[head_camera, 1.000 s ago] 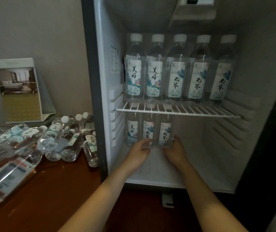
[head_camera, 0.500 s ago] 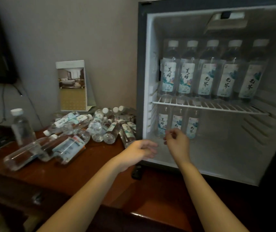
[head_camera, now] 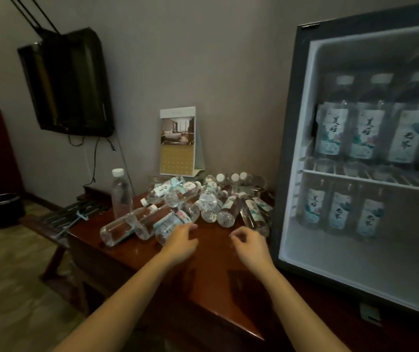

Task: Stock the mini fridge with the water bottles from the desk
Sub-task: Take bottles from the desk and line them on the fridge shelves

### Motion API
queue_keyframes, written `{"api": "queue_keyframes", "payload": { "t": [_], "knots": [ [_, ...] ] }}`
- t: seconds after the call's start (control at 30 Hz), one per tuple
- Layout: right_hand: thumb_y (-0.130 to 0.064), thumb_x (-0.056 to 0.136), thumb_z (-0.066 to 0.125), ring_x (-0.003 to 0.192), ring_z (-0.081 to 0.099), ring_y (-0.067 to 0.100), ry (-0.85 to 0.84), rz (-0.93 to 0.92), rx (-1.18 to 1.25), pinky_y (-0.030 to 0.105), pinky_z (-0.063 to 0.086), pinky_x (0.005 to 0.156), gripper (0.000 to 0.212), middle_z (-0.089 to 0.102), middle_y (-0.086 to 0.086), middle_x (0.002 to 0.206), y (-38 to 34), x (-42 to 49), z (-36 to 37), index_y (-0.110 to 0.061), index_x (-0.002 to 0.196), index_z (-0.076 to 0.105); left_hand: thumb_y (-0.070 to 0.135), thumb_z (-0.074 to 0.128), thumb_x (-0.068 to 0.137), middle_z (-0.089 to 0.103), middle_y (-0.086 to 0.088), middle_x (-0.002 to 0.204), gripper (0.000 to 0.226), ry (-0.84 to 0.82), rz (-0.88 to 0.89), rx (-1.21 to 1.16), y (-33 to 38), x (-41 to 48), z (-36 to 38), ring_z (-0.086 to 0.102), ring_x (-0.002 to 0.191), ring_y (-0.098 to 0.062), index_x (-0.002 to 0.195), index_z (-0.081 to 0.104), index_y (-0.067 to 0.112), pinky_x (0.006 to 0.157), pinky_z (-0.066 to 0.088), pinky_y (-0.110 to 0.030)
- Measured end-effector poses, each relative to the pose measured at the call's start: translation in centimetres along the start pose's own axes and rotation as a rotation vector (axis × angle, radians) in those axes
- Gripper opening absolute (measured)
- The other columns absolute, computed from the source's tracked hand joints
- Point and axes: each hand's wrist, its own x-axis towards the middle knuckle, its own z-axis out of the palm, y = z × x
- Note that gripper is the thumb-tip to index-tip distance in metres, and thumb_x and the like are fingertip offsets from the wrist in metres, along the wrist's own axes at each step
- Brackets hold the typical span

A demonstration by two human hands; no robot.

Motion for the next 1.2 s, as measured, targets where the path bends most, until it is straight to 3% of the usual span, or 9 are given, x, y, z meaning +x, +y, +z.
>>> {"api": "queue_keyframes", "payload": {
  "t": [0.13,0.27,0.43,0.53,0.63,0.77,0.9,1.07,1.2],
  "knots": [
    [-0.021,0.093,0.049,0.098,0.061,0.014,-0.234,-0.06,-0.278,0.025,0.045,0.08,0.02,0.067,0.0,0.108,1.2,1.5,2.8,-0.021,0.105,0.065,0.02,0.051,0.087,0.02,-0.017,0.15,0.059,0.093,-0.145,0.27,-1.9,1.4,-0.6,0.016,0.139,-0.034,0.142,0.03,0.017,0.112,0.023,-0.04],
    [-0.03,0.097,0.044,0.117,0.054,0.018,-0.324,-0.103,-0.444,0.029,0.045,0.094,0.034,0.058,0.0,0.128,2.1,2.7,4.7,-0.019,0.128,0.054,0.021,0.053,0.087,0.024,-0.016,0.148,0.067,0.08,-0.14,0.242,-3.4,3.4,-0.5,0.021,0.137,-0.033,0.145,0.021,0.021,0.111,0.028,-0.043],
    [-0.037,0.098,0.04,0.108,0.058,0.025,-0.307,-0.155,-0.598,0.036,0.05,0.085,0.038,0.063,0.007,0.118,1.9,4.7,6.7,-0.013,0.124,0.053,0.034,0.059,0.086,0.038,-0.013,0.134,0.056,0.229,-0.158,0.164,-4.4,4.9,-0.1,0.042,0.122,-0.034,0.136,0.037,0.019,0.099,0.042,-0.044],
    [-0.043,0.099,0.034,0.106,0.058,0.029,-0.298,-0.135,-0.591,0.037,0.048,0.082,0.044,0.063,0.011,0.116,1.4,5.4,7.7,-0.009,0.121,0.053,0.021,0.058,0.086,0.048,-0.008,0.113,0.025,0.393,0.009,0.092,-4.0,4.2,1.0,0.049,0.105,-0.025,0.11,0.057,0.012,0.081,0.04,-0.03],
    [-0.044,0.1,0.03,0.107,0.057,0.032,-0.303,-0.058,-0.481,0.037,0.045,0.079,0.047,0.062,0.014,0.115,0.8,6.2,8.4,-0.008,0.119,0.053,0.014,0.057,0.085,0.053,-0.003,0.093,0.008,0.434,0.115,-0.019,-3.2,3.6,1.8,0.053,0.088,-0.019,0.089,0.064,0.012,0.069,0.035,-0.024],
    [-0.044,0.1,0.029,0.115,0.054,0.031,-0.31,0.063,-0.231,0.034,0.041,0.083,0.049,0.058,0.014,0.125,0.1,7.0,8.7,-0.008,0.126,0.049,0.024,0.062,0.085,0.055,-0.003,0.11,0.032,0.367,-0.041,-0.202,-3.7,4.6,1.7,0.057,0.096,-0.015,0.114,0.057,0.011,0.081,0.045,-0.026],
    [-0.045,0.098,0.038,0.108,0.058,0.021,-0.326,0.175,0.113,0.03,0.047,0.084,0.046,0.059,0.007,0.125,-0.2,7.0,9.2,-0.011,0.127,0.05,0.041,0.055,0.09,0.06,-0.005,0.117,0.047,0.108,-0.197,-0.401,-4.5,4.5,1.7,0.061,0.102,-0.018,0.125,0.05,0.01,0.092,0.05,-0.037],
    [-0.022,0.095,0.054,0.076,0.054,-0.001,-0.319,0.287,0.482,0.007,0.043,0.051,0.033,0.056,-0.004,0.1,-0.6,6.3,8.7,-0.006,0.124,0.05,0.044,0.052,0.091,0.064,-0.004,0.111,0.047,0.066,-0.194,-0.512,-4.5,3.7,1.7,0.064,0.097,-0.017,0.123,0.053,0.009,0.093,0.051,-0.042],
    [-0.017,0.094,0.056,0.078,0.055,-0.001,-0.33,0.294,0.527,0.009,0.044,0.052,0.035,0.057,-0.001,0.104,-0.6,5.8,8.5,-0.004,0.126,0.049,0.037,0.051,0.093,0.061,-0.003,0.11,0.041,0.076,-0.191,-0.562,-4.0,2.7,1.7,0.063,0.097,-0.016,0.122,0.05,0.009,0.085,0.053,-0.031]
  ]
}}
